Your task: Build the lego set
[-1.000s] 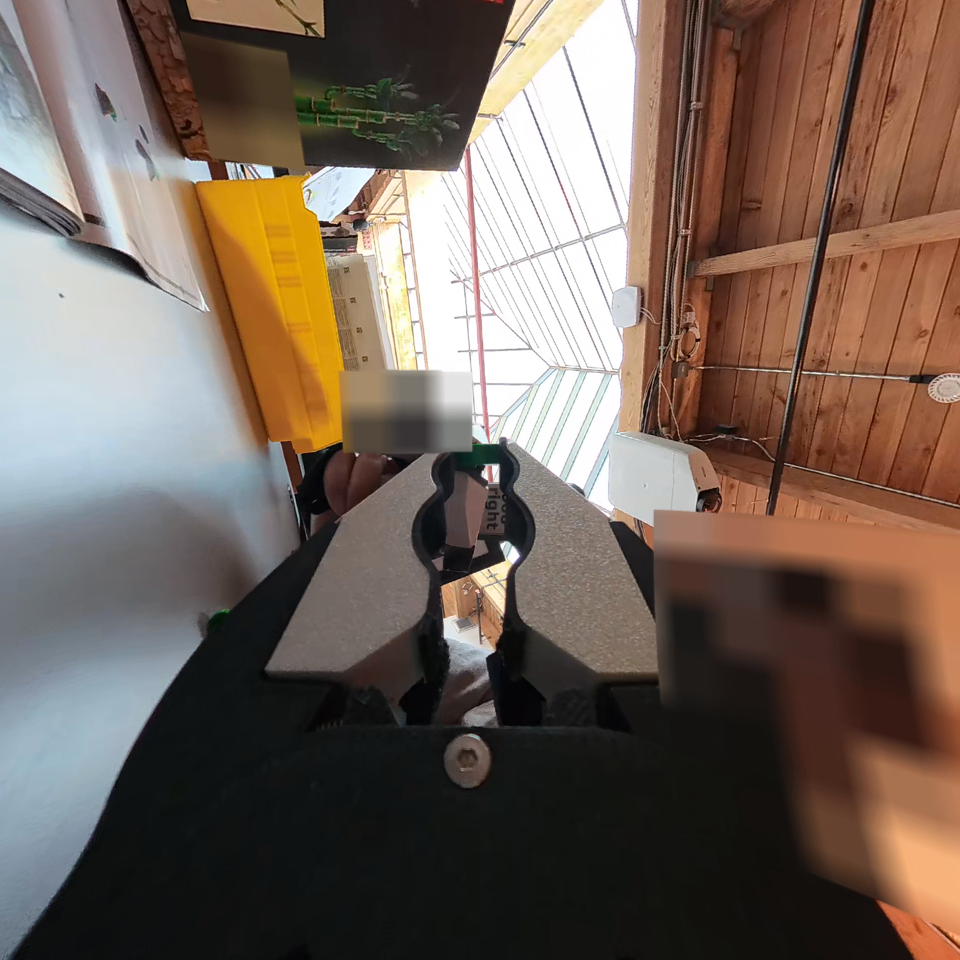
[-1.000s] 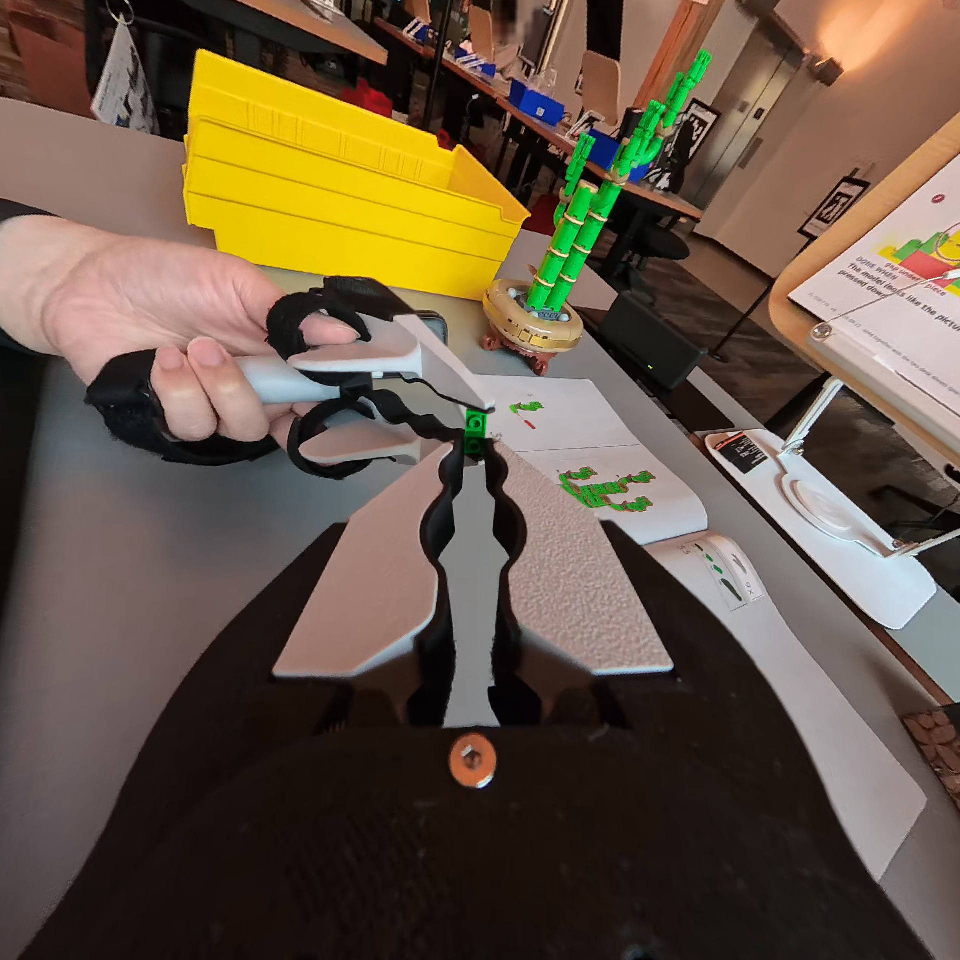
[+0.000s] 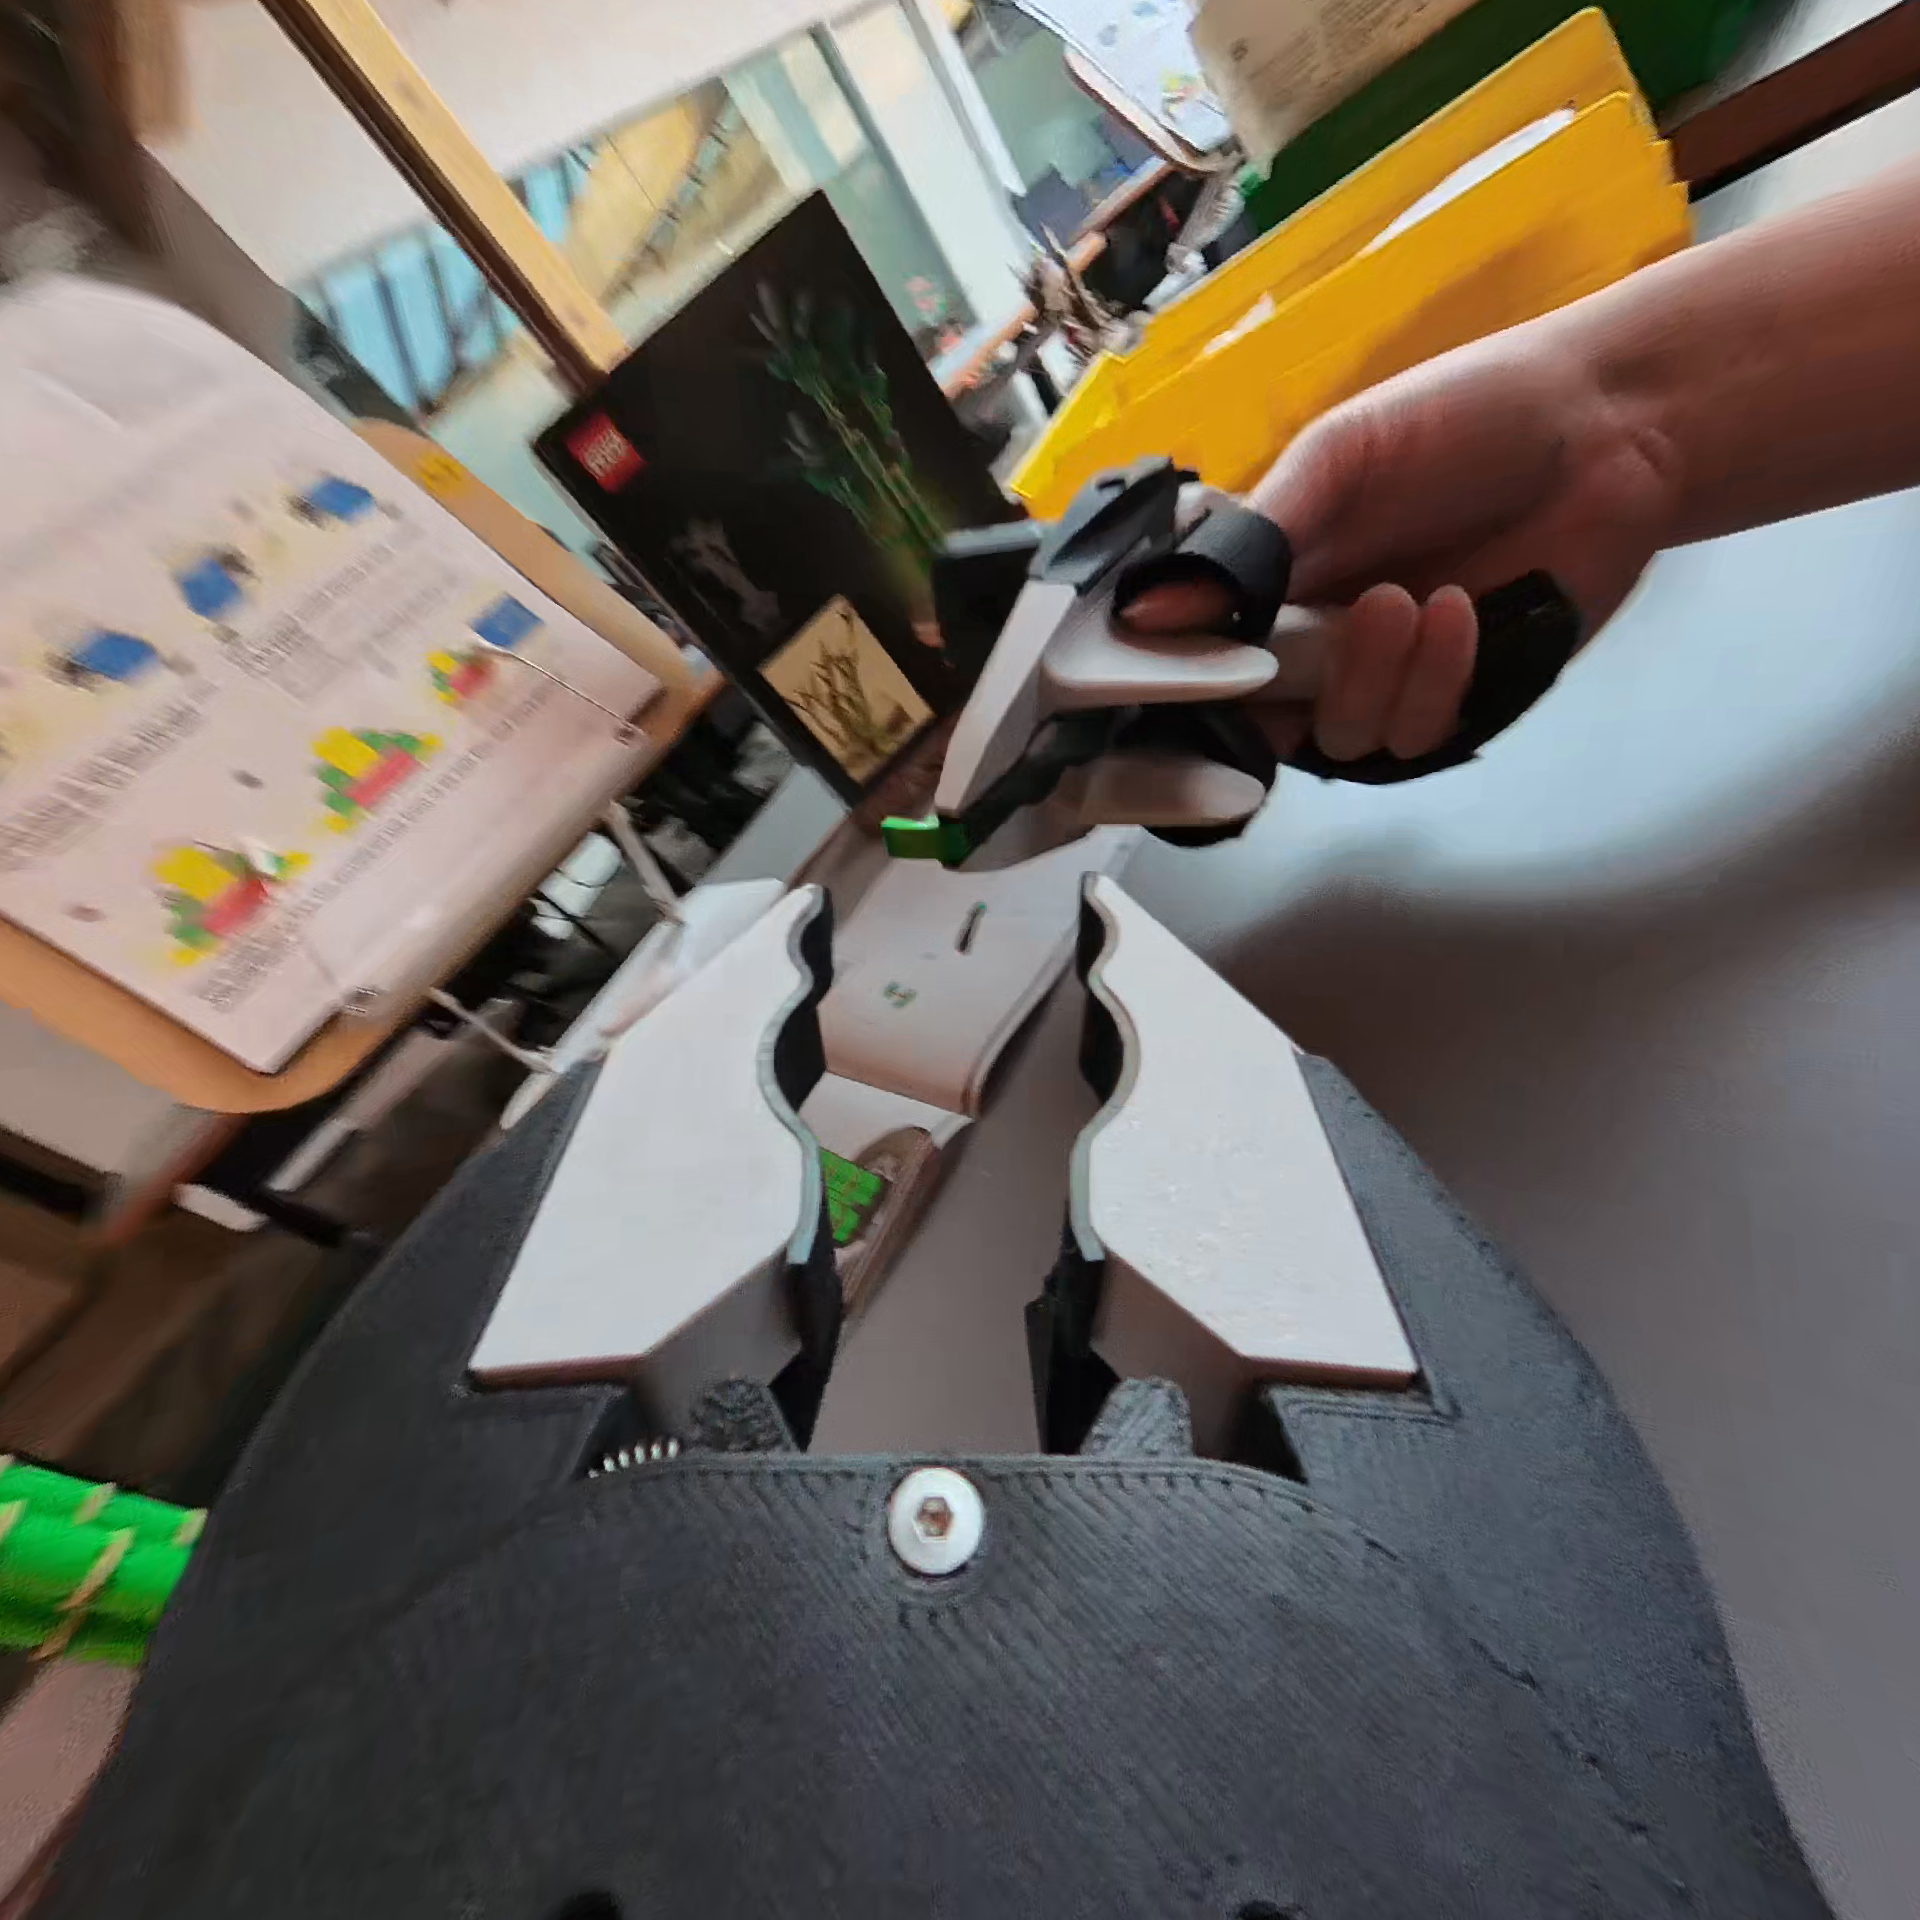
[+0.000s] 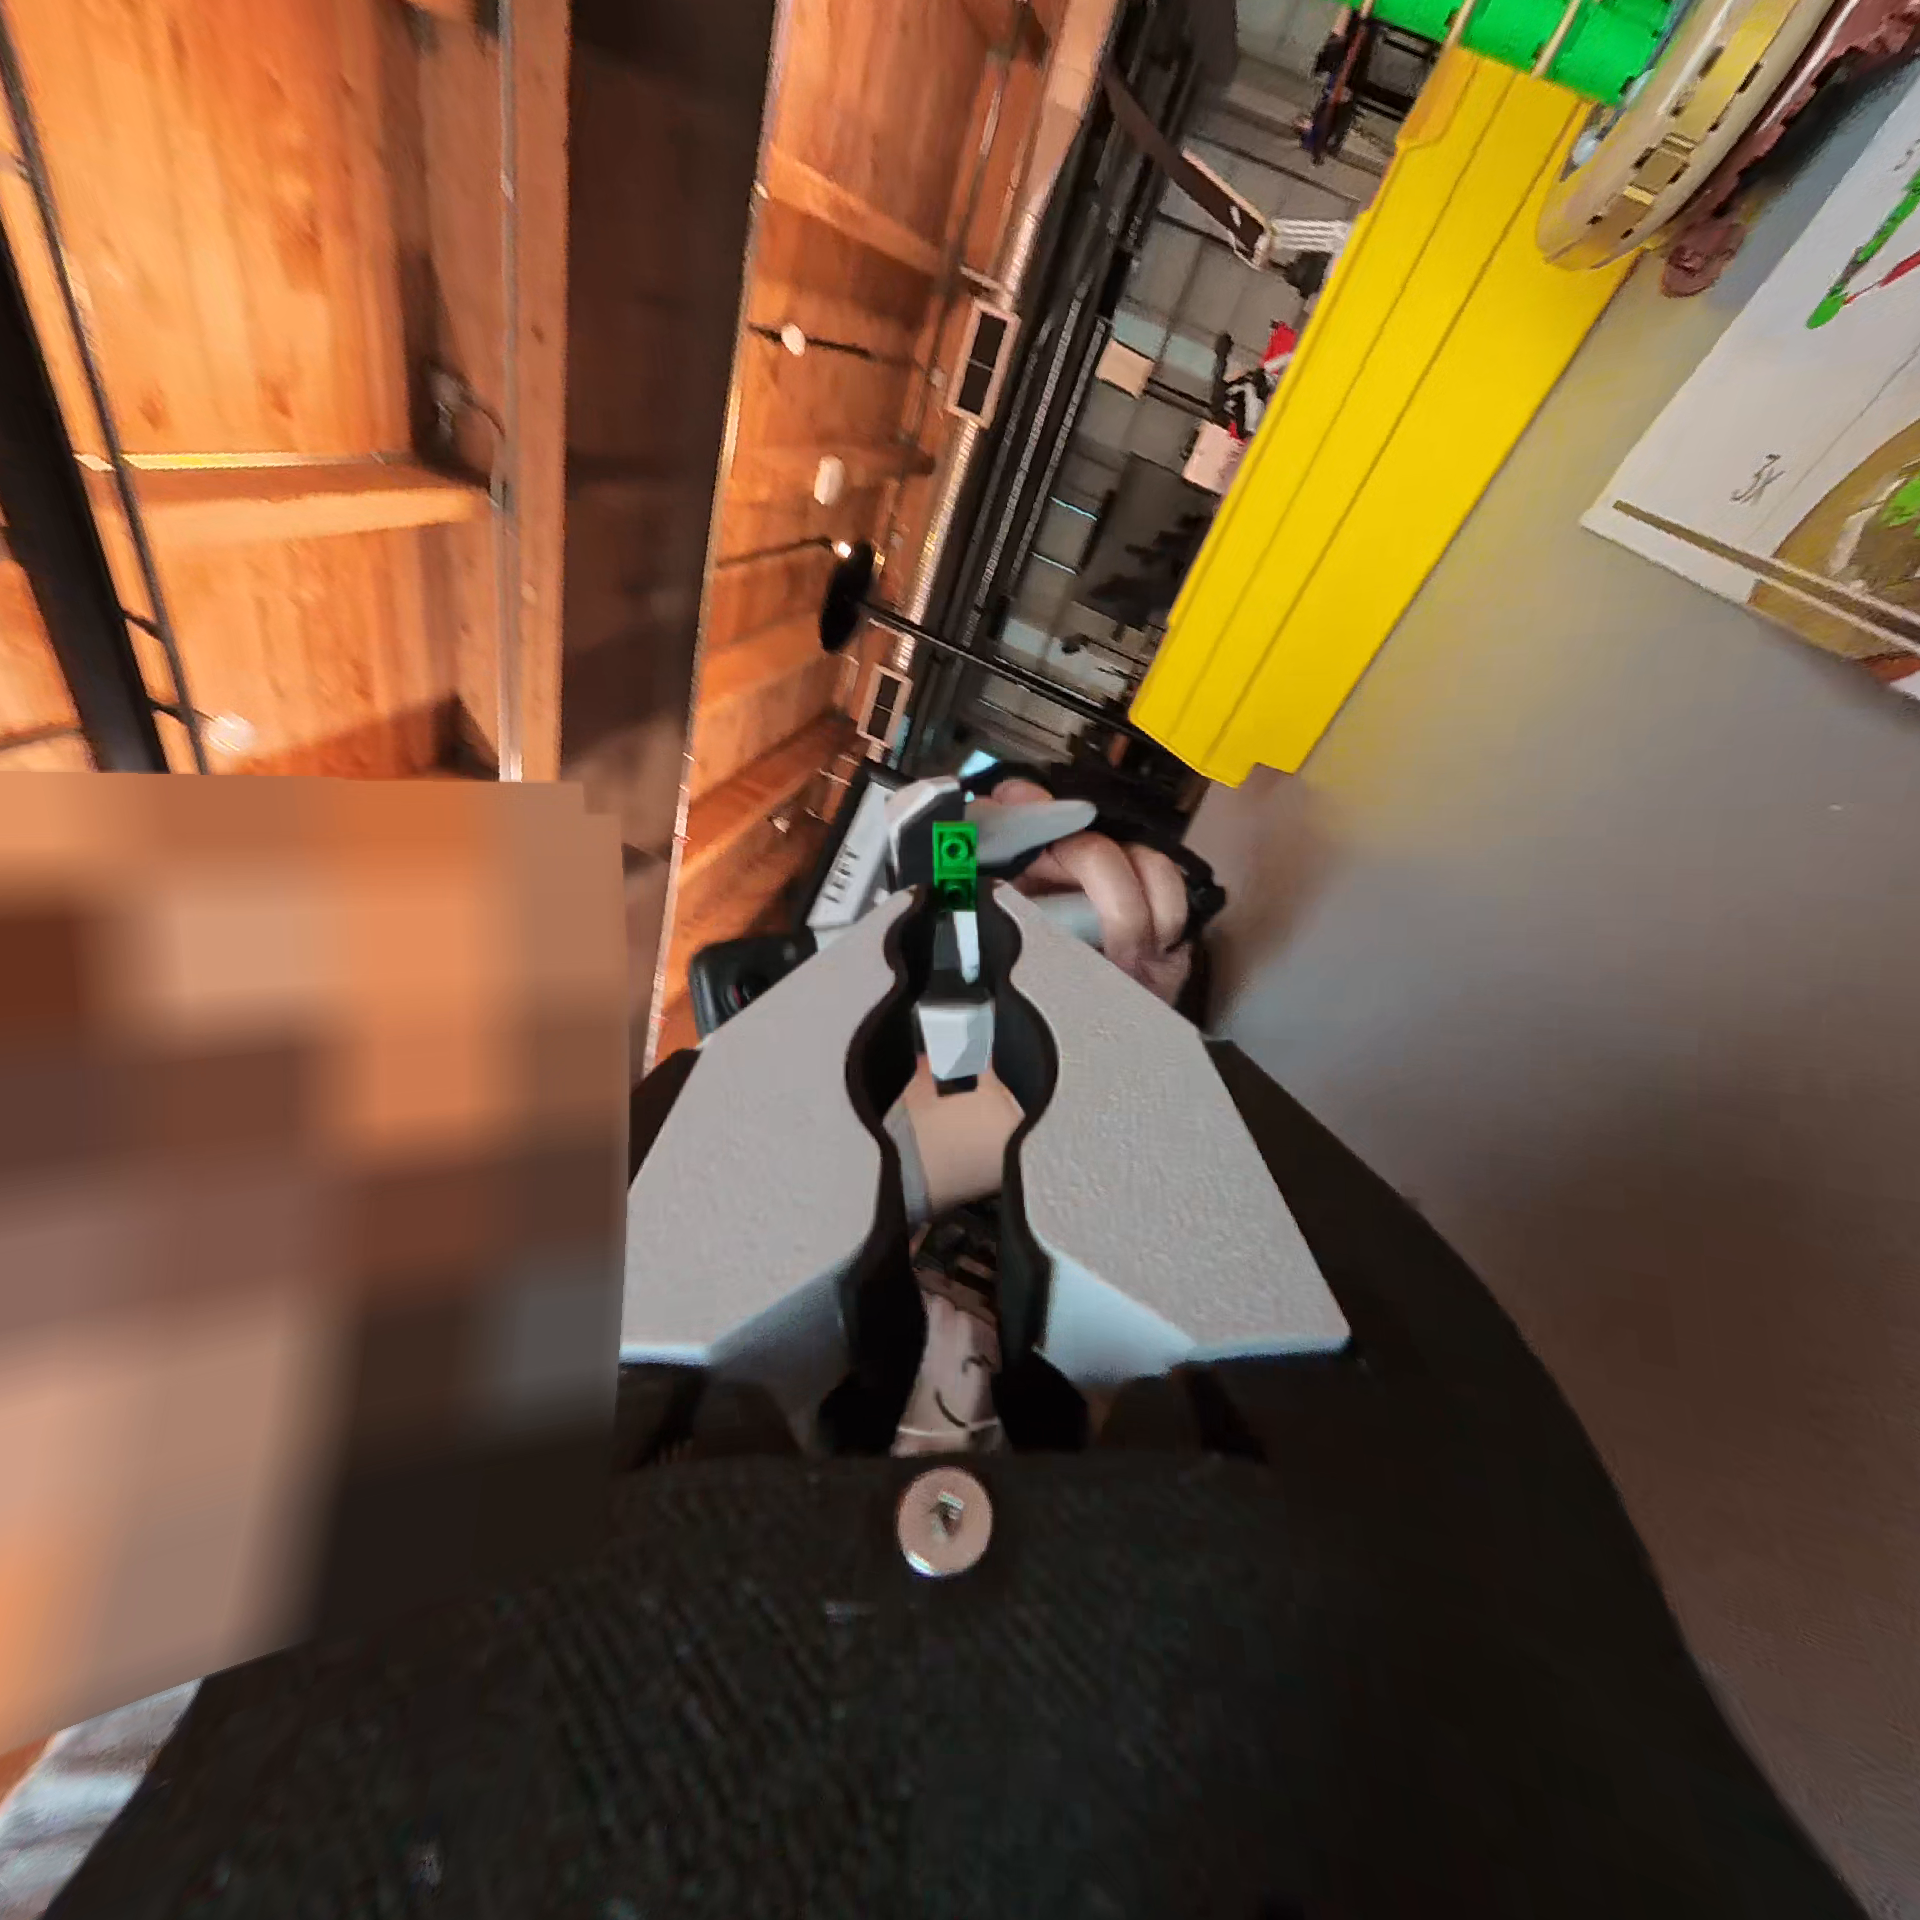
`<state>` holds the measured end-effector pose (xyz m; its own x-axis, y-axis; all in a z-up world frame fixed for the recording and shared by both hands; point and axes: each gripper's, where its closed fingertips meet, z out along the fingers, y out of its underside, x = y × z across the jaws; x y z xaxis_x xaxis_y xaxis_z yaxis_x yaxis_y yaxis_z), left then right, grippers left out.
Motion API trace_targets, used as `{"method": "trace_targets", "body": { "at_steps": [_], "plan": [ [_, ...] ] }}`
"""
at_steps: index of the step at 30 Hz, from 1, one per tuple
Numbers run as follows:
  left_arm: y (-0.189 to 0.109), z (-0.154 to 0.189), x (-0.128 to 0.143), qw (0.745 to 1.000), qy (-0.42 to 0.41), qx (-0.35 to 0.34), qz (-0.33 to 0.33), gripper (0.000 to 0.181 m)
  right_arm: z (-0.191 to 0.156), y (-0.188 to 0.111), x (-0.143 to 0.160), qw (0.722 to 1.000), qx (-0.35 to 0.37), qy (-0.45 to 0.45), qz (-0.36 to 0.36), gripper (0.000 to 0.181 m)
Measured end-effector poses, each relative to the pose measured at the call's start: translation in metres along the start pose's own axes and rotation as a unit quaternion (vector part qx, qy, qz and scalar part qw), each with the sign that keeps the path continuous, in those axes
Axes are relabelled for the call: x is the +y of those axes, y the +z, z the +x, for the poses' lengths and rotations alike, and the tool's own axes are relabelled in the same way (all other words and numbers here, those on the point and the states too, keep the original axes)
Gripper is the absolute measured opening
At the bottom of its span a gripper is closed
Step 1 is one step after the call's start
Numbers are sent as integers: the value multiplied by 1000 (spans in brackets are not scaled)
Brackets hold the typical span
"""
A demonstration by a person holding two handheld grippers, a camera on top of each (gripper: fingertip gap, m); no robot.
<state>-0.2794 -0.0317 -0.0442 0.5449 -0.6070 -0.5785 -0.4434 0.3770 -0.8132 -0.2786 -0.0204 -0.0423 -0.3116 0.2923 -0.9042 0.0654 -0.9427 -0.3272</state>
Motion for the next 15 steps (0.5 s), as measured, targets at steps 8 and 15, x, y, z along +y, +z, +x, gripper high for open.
{"method": "trace_targets", "body": {
  "at_steps": [8,15],
  "plan": [
    [1,-13,-11,998,-37,-52,17,28,-11,13,3,998,-55,24,20,6],
    [-1,-10,-14,999,-10,-45,26,16,-11,20,8,998,-61,22,19,6]
  ]
}}
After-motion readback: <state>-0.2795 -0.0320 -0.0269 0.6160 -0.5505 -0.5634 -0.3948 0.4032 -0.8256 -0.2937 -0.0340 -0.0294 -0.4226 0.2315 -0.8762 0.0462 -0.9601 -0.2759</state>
